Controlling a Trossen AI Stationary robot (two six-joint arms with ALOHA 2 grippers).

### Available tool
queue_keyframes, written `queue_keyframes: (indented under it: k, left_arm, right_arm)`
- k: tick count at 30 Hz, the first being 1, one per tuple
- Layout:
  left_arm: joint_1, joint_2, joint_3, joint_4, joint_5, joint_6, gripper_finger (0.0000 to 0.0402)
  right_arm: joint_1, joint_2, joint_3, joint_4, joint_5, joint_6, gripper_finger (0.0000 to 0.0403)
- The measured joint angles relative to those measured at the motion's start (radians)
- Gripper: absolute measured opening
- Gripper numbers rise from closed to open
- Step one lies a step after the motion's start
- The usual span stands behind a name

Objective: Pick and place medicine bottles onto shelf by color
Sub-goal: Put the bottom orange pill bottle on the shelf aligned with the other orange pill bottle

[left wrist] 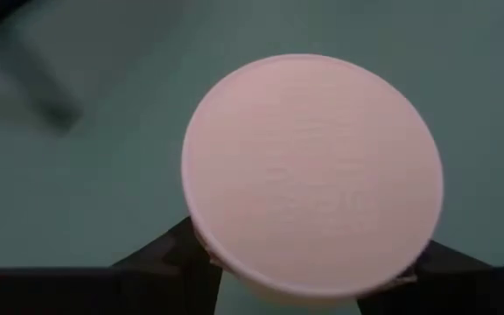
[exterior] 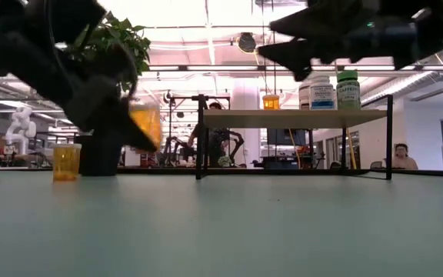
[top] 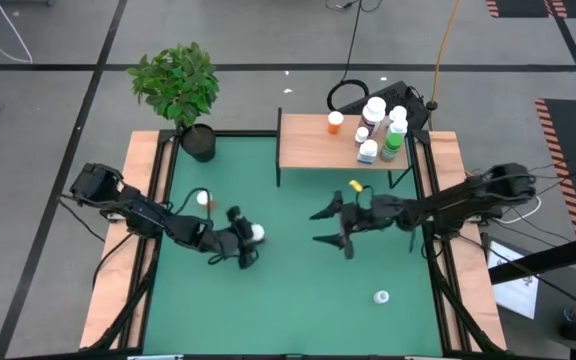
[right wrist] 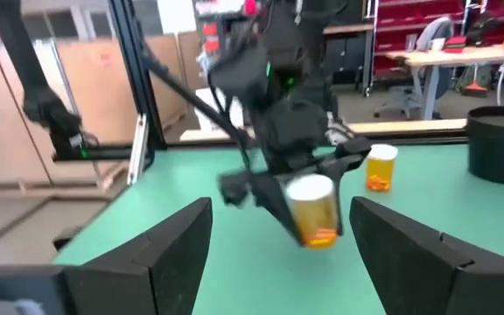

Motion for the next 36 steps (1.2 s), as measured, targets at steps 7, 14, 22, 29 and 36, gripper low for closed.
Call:
queue_keyframes:
  k: [7, 14, 22, 29, 36]
  left_arm:
    - [-0.001, 0.000, 0.000, 0.136, 0.204, 0.215, 0.0186]
    - [-0.006, 0.088, 0.003, 0.217, 0.319, 0.274, 0.0190]
    - [-0.035, 0.277, 0.018, 0.341, 0.360, 0.369, 0.0188]
    - [-0.034, 0.296, 0.024, 0.348, 0.371, 0.367, 0.0194]
    - [-0.025, 0.296, 0.022, 0.369, 0.374, 0.358, 0.0195]
  right_arm:
    - [0.037, 0.257, 0.187, 0.000, 0.004, -0.047, 0.0269]
    - [0.103, 0.494, 0.385, -0.002, 0.119, -0.175, 0.0312]
    - [0.109, 0.682, 0.580, -0.129, 0.111, -0.139, 0.0345]
    - [0.108, 0.723, 0.630, -0.194, 0.054, -0.116, 0.0342]
    - [0.112, 0.725, 0.627, -0.226, 0.055, -0.096, 0.0341]
